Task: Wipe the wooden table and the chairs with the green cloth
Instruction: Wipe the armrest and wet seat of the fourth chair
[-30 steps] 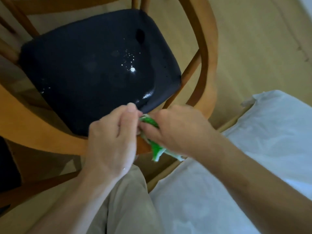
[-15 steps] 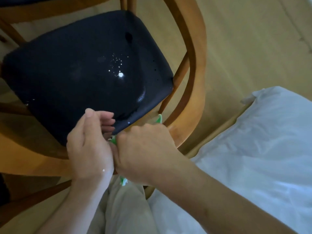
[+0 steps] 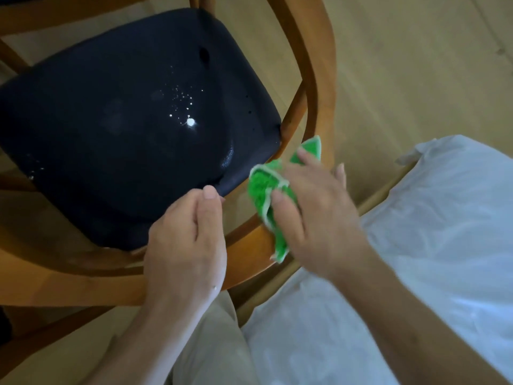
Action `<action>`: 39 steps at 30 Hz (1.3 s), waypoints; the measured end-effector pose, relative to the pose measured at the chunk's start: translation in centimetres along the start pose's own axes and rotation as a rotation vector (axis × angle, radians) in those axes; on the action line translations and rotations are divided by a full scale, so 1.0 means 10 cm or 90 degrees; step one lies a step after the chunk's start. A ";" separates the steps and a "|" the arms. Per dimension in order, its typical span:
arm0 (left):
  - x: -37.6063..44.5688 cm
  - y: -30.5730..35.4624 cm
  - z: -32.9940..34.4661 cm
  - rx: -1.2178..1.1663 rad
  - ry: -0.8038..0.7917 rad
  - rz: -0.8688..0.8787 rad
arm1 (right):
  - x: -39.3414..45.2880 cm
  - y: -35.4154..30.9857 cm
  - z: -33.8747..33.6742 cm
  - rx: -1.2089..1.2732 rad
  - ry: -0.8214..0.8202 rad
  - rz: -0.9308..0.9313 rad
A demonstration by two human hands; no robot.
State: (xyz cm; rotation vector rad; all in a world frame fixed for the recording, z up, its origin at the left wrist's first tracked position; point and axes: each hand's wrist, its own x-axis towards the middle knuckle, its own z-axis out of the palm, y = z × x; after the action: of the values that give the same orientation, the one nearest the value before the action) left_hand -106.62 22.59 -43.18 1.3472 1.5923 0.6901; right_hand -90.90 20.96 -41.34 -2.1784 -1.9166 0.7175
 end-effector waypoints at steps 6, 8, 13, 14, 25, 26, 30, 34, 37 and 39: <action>0.01 0.13 0.09 -0.005 -0.035 -0.039 | -0.44 -0.29 0.30 0.012 0.058 0.049; 0.00 0.21 0.14 -0.013 -0.037 -0.042 | -0.28 -0.28 0.23 0.086 0.060 0.136; 0.00 0.33 0.35 0.105 -0.076 0.022 | 0.51 0.19 -0.01 0.162 0.044 0.223; 0.00 0.35 0.38 0.160 -0.091 0.030 | 0.66 0.26 -0.05 0.152 0.045 0.216; -0.02 0.44 0.40 0.328 -0.081 0.024 | 0.02 0.01 0.03 0.310 0.079 0.237; -0.02 0.44 0.40 0.337 -0.081 0.024 | -0.07 -0.08 0.05 0.370 0.085 0.275; 0.01 0.45 0.40 0.351 -0.091 -0.001 | -0.14 -0.25 0.05 0.399 0.072 0.344; -0.01 0.51 0.40 0.373 -0.089 -0.004 | 0.17 -0.10 -0.05 0.373 0.104 0.399; -0.01 0.52 0.40 0.382 -0.098 0.002 | 0.49 0.16 -0.17 0.320 0.033 0.445; -0.01 0.53 0.40 0.399 -0.111 -0.008 | 0.75 0.34 -0.21 0.313 -0.014 0.451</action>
State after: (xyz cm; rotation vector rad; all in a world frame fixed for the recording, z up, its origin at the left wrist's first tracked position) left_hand -100.63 23.23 -40.35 1.7815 1.7408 0.0444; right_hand -86.44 28.04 -42.84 -2.4632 -0.7898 1.1569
